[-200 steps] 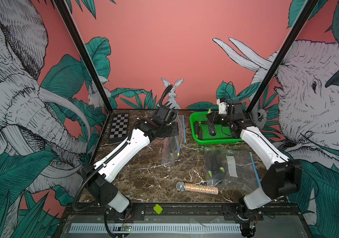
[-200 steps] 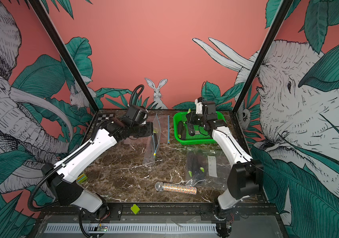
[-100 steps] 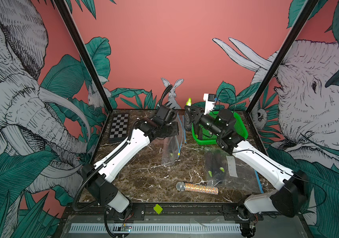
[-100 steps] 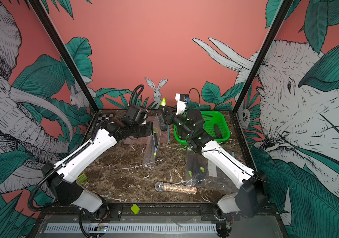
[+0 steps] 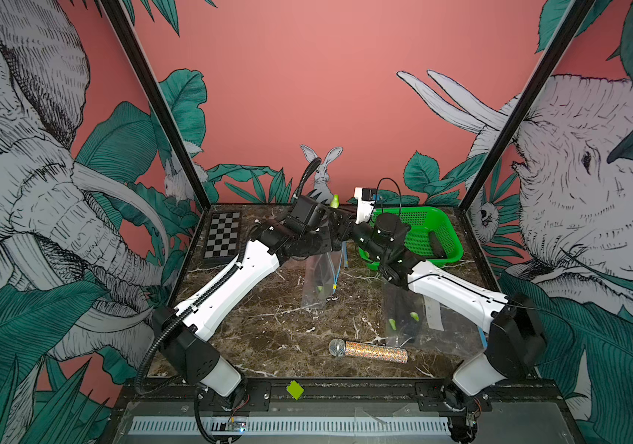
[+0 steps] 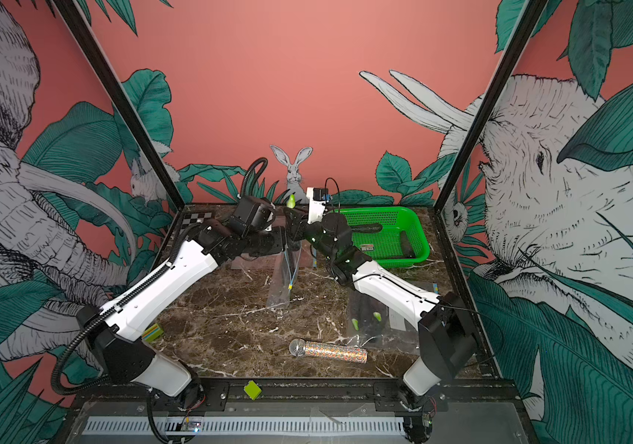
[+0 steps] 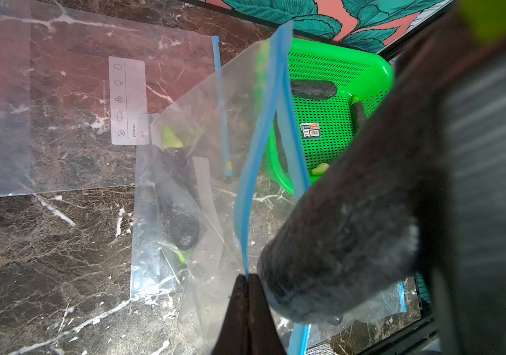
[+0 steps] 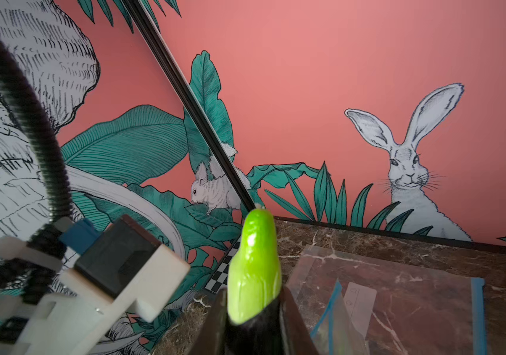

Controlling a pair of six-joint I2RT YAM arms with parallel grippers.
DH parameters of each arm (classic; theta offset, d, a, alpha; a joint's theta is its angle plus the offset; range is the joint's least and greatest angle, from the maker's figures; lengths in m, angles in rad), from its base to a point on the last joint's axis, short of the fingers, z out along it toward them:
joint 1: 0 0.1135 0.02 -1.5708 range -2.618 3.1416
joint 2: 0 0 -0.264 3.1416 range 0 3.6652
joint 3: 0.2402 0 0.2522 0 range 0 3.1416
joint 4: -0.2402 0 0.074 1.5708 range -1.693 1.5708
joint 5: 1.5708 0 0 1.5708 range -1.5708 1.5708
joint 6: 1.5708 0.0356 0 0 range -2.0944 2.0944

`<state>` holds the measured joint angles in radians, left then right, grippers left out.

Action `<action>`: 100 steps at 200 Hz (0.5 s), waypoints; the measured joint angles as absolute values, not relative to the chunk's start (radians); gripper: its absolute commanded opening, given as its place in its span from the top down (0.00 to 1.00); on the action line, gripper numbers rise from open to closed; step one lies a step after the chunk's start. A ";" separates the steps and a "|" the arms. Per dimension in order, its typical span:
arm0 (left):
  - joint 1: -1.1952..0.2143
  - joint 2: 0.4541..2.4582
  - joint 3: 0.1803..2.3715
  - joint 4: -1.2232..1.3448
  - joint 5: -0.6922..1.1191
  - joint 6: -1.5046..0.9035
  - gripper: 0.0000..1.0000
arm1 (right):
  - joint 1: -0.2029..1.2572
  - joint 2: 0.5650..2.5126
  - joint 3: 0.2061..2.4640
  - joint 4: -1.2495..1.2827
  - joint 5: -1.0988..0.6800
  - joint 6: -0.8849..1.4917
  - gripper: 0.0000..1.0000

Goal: Place the eggplant in a zip-top bag and seal the zipper
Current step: Place the eggplant in the zipper food storage bag.

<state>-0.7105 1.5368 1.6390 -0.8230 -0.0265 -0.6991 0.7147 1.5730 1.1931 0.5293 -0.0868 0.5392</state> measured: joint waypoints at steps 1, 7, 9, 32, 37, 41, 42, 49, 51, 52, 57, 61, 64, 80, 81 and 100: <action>-0.710 1.537 1.639 -0.823 -0.027 -0.699 1.00 | 0.715 1.573 1.192 0.529 -0.085 0.538 0.83; -0.710 1.536 1.639 -0.823 -0.027 -0.699 1.00 | 0.715 1.571 1.180 0.532 -0.081 0.533 0.82; -0.710 1.536 1.639 -0.823 -0.027 -0.699 1.00 | 0.715 1.569 1.175 0.532 -0.079 0.531 0.82; -0.710 1.536 1.639 -0.823 -0.026 -0.699 1.00 | 0.722 1.551 1.119 0.534 -0.056 0.517 0.81; -0.710 1.536 1.639 -0.822 -0.026 -0.699 1.00 | 0.723 1.547 1.108 0.534 -0.054 0.515 0.80; -0.710 1.536 1.639 -0.822 -0.026 -0.699 1.00 | 0.725 1.543 1.099 0.534 -0.052 0.514 0.79; -0.710 1.536 1.639 -0.822 -0.026 -0.699 1.00 | 0.725 1.542 1.097 0.534 -0.051 0.514 0.79; -0.710 1.536 1.639 -0.820 -0.026 -0.699 1.00 | 0.726 1.539 1.085 0.534 -0.047 0.513 0.76; -0.710 1.536 1.639 -0.820 -0.026 -0.699 1.00 | 0.726 1.538 1.082 0.534 -0.046 0.512 0.75; -0.710 1.536 1.639 -0.820 -0.026 -0.699 1.00 | 0.727 1.538 1.081 0.534 -0.045 0.511 0.75; -0.710 1.536 1.639 -0.818 -0.026 -0.699 1.00 | 0.727 1.536 1.074 0.534 -0.043 0.511 0.72; -0.710 1.536 1.639 -0.818 -0.026 -0.699 1.00 | 0.727 1.535 1.069 0.534 -0.042 0.510 0.71; -0.710 1.536 1.639 -0.818 -0.026 -0.699 1.00 | 0.727 1.534 1.066 0.534 -0.041 0.511 0.69; -0.710 1.536 1.639 -0.817 -0.026 -0.699 1.00 | 0.727 1.524 1.051 0.527 -0.037 0.505 0.61; -0.710 1.536 1.639 -0.817 -0.026 -0.699 1.00 | 0.727 1.523 1.051 0.524 -0.037 0.505 0.61; -0.710 1.536 1.639 -0.817 -0.026 -0.699 1.00 | 0.731 1.496 1.050 0.484 -0.030 0.488 0.52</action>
